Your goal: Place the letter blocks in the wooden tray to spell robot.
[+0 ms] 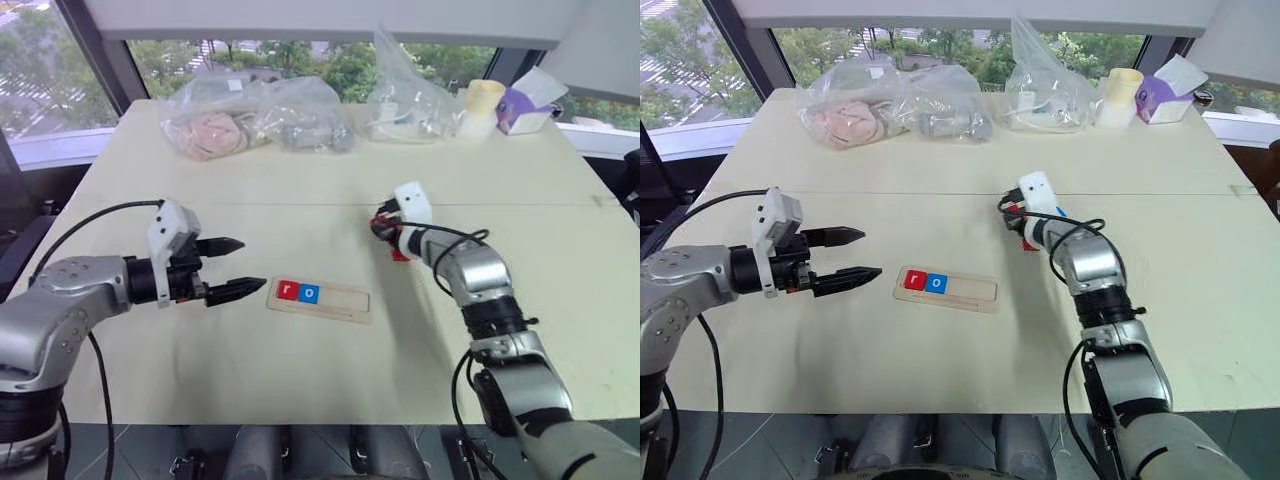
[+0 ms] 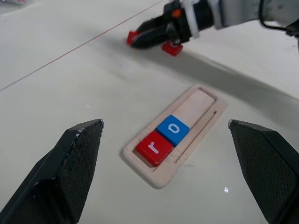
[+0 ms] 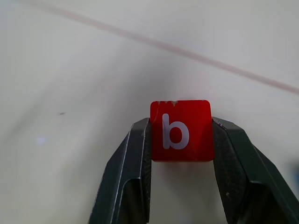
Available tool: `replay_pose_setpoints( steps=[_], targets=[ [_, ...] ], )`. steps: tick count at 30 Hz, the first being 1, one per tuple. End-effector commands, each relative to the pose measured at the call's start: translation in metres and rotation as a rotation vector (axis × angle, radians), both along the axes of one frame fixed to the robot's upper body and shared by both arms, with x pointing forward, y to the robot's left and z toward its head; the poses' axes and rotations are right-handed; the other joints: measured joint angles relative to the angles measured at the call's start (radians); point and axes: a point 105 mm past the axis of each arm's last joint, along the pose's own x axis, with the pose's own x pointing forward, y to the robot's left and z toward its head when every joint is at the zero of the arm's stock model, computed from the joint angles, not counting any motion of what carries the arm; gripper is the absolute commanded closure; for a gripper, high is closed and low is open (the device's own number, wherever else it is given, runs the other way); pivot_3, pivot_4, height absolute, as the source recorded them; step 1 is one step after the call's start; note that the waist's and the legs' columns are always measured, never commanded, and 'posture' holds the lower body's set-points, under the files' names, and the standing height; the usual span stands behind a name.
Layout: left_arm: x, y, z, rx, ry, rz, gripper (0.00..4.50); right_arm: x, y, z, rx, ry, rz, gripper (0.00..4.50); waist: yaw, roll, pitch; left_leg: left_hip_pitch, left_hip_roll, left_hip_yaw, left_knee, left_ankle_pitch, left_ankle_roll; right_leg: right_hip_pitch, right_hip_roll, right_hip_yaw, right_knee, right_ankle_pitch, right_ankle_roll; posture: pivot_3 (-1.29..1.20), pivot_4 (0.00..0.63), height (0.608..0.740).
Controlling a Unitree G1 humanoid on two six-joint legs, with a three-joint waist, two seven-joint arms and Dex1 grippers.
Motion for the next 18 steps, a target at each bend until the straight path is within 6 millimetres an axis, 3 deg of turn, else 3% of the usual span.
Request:
replay_pose_setpoints(
  steps=[1,4,7,13,18],
  targets=[
    [0.002,-0.014,0.001,0.029,-0.06,-0.027,0.0,-0.036,-0.024,0.04,0.057,-0.088,-0.134,3.33,-0.001,0.0,0.0,0.0,0.0,0.0,0.0,0.0,0.0,0.0,0.0,0.0,0.0,0.0,0.0,0.0,0.15,0.739],
    [0.001,-0.027,-0.006,0.048,-0.068,-0.073,0.0,-0.08,-0.033,0.025,0.104,-0.004,-0.252,3.33,-0.003,-0.001,-0.001,0.001,0.001,0.0,-0.002,0.0,0.0,0.0,0.0,0.0,0.001,0.0,0.0,0.0,0.15,0.739],
    [0.002,-0.035,-0.007,0.051,-0.071,-0.111,0.0,-0.11,-0.024,0.008,0.175,0.086,-0.307,3.33,-0.009,0.0,0.0,0.001,0.001,0.0,-0.001,0.0,0.0,-0.002,0.001,0.0,0.004,0.0,0.0,0.0,0.15,0.739],
    [0.01,-0.037,-0.007,0.041,-0.065,-0.13,0.0,-0.133,-0.011,-0.027,0.244,0.199,-0.399,3.33,-0.008,0.001,-0.001,0.001,0.001,0.0,-0.001,0.002,-0.002,-0.005,0.001,0.0,0.005,0.001,-0.003,0.0,0.15,0.739],
    [0.011,-0.038,-0.007,0.039,-0.059,-0.14,0.0,-0.141,0.002,-0.043,0.254,0.261,-0.395,3.33,-0.008,0.001,-0.001,-0.001,0.001,0.0,-0.001,0.002,-0.002,-0.006,0.0,0.001,0.004,0.001,-0.003,0.0,0.15,0.739]
  ],
)
